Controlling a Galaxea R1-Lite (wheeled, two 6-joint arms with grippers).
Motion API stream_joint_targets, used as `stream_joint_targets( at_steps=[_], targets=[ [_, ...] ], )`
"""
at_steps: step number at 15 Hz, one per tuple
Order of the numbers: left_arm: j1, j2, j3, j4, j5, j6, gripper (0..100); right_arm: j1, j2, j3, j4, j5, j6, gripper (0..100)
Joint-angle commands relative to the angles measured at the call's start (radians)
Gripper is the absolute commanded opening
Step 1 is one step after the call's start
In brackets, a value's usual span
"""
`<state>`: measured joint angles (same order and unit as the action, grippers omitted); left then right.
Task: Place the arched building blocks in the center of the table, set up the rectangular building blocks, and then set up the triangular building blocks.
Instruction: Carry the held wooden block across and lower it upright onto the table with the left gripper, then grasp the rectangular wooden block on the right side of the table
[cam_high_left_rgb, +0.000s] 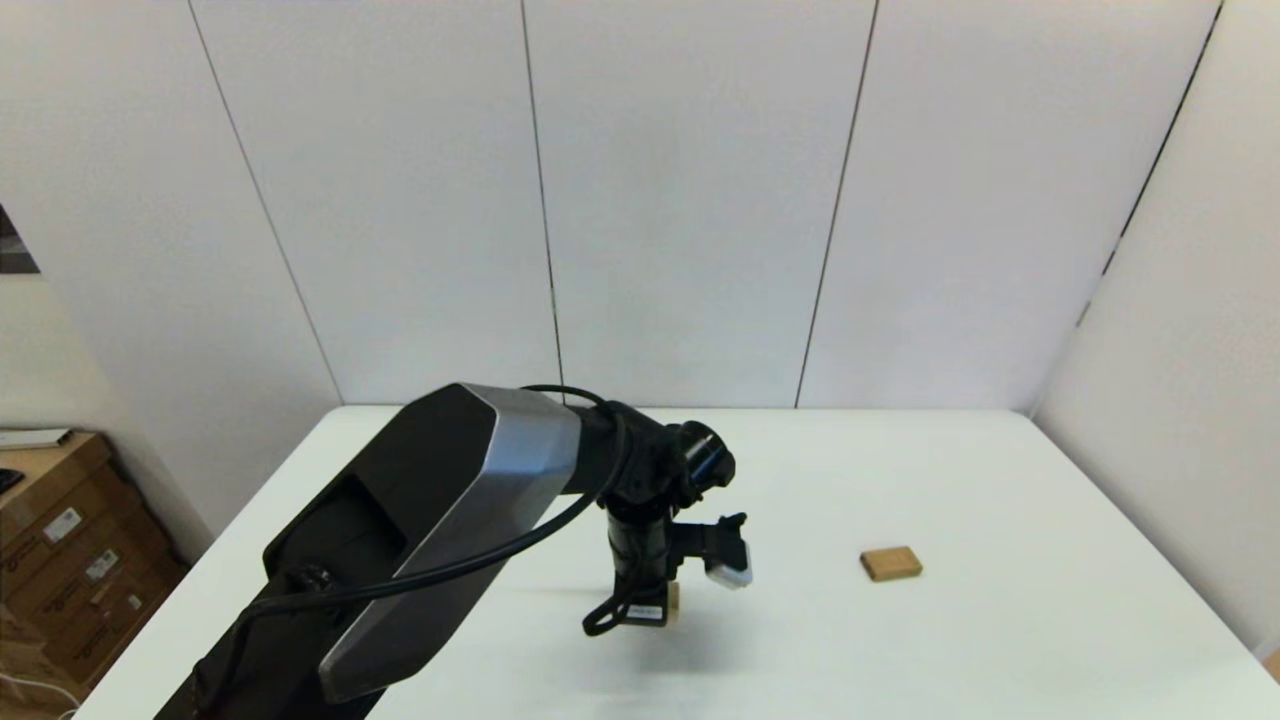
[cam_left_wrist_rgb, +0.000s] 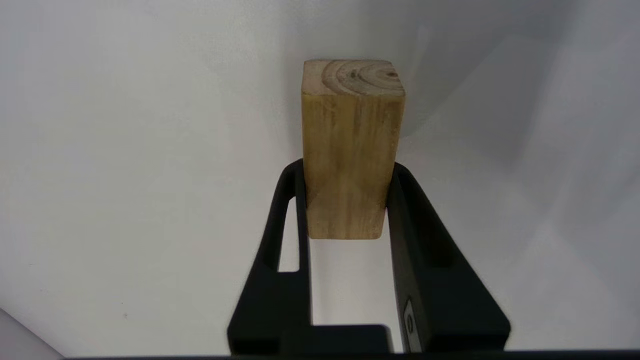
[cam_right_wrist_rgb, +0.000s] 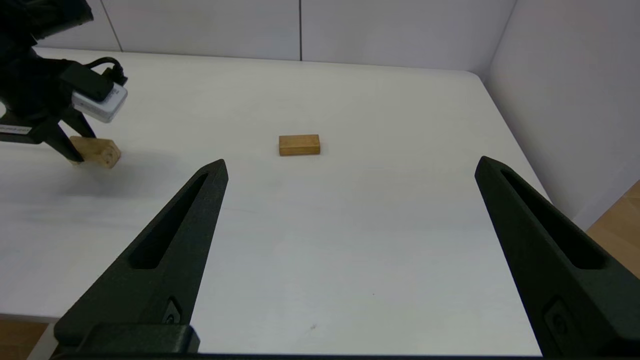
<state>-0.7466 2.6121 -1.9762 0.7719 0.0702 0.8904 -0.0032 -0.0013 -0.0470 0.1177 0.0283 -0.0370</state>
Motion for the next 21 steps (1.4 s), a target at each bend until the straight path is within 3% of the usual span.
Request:
stream_joint_targets(
  at_steps=[1,11,21],
  targets=[
    [0.001,0.003,0.000,0.006,0.000,0.004,100,0.000,0.000,-0.001,0.000,0.001,0.000,100],
    [0.026,-0.073,0.000,0.004,-0.004,-0.065,100,0.000,0.000,-0.001,0.000,0.001,0.000,100],
    [0.104,-0.477,0.022,0.086,0.003,-0.372,100,0.000,0.000,-0.001,0.000,0.001,0.000,100]
  ],
)
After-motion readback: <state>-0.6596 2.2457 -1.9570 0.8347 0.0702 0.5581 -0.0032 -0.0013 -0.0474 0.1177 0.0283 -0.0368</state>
